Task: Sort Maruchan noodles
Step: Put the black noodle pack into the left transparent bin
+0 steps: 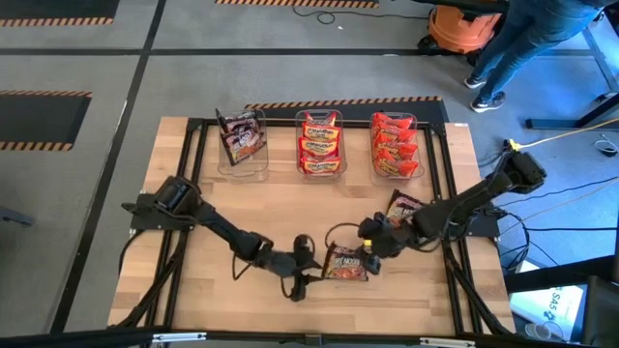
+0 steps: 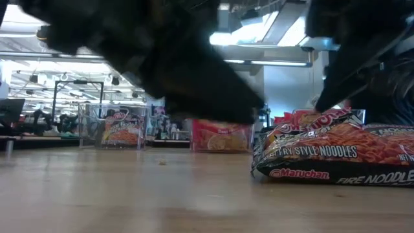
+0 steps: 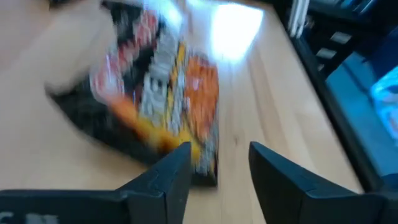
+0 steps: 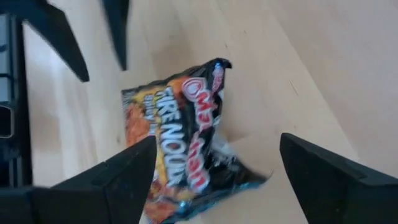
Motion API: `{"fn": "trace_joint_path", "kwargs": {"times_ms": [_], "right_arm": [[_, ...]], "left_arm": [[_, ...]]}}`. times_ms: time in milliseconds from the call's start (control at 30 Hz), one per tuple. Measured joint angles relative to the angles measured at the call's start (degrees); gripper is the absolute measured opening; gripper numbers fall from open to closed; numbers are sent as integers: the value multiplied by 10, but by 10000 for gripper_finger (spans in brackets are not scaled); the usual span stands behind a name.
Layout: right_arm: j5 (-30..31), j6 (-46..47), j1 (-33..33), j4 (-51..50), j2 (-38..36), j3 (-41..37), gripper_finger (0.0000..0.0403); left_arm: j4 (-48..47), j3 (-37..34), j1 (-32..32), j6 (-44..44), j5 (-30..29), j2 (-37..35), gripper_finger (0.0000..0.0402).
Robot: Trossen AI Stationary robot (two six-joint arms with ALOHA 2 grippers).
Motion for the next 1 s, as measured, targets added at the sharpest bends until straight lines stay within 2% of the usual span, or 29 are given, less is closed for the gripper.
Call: {"fn": "trace_joint_path", "kwargs": {"times_ms": [200,333,467,533,733,1000], "right_arm": [[100,71,111,7,-2,0,321],[164,107,185,41,36,0,321],[211,102,230,128,101,0,321],[217,84,236,187,137,0,321],[203,11,233,348,237,0,321],[226,18,233,362,292,0,321]], "left_arm": [[-21,40,67,1,104,-9,212],[-129,105,104,26,139,-5,242],[-218,175,128,65,157,7,247],[-262,200,139,77,167,15,246],[-279,241,178,77,240,50,246],[-277,243,213,45,322,75,245]]}}
